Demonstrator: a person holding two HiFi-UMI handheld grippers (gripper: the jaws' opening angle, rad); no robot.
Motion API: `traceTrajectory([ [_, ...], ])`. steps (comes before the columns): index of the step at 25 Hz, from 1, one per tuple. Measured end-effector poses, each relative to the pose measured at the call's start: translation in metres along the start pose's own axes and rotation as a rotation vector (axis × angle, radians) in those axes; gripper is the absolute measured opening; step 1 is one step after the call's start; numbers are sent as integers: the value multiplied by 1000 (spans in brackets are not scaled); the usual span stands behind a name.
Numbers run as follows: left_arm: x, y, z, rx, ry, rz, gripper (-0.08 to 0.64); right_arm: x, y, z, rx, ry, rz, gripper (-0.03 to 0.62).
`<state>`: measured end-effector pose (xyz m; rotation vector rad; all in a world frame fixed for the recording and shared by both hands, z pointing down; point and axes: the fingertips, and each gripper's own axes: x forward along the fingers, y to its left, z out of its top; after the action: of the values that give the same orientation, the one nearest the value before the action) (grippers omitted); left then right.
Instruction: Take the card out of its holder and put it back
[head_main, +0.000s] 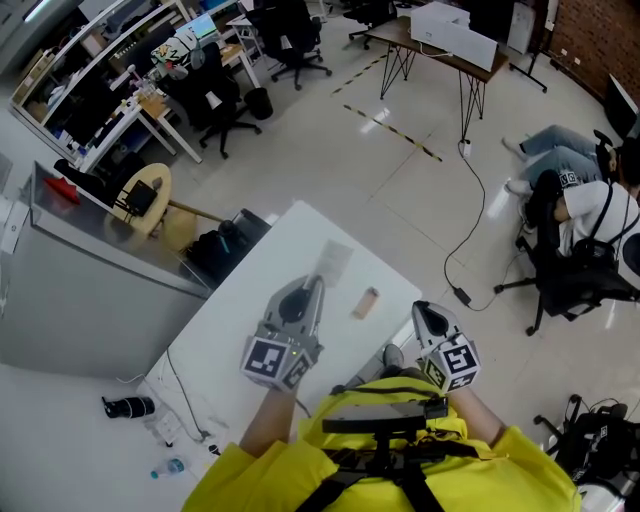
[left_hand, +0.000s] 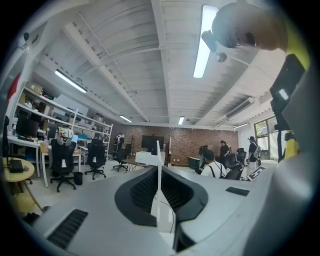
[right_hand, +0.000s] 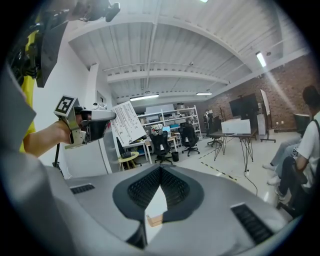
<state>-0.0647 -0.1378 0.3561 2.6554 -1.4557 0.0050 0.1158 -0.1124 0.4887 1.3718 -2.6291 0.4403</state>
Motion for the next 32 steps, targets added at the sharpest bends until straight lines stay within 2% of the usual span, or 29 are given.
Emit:
traceTrajectory([
  [5,-1,6,1,-35,-14,-2,14,2,2,-5,8,7,-4,6],
  [12,5,4,-6,-43,17,-3,14,4,-1,-4,18,3,-13,6],
  [15,11,5,-21,-45,39,-7,14,3,-1,-4,19,5,-12,6],
  [18,20,10,-55,-54,77,-11,14,4,-1,-5,19,6,-16,6],
  [26,36,14,-179,-98,173,-35,14,1,-10,-21,36,47,-44,6],
  [32,48,14,-243,-89,273,-52,14,4,-14,-39,54,93,-57,6],
])
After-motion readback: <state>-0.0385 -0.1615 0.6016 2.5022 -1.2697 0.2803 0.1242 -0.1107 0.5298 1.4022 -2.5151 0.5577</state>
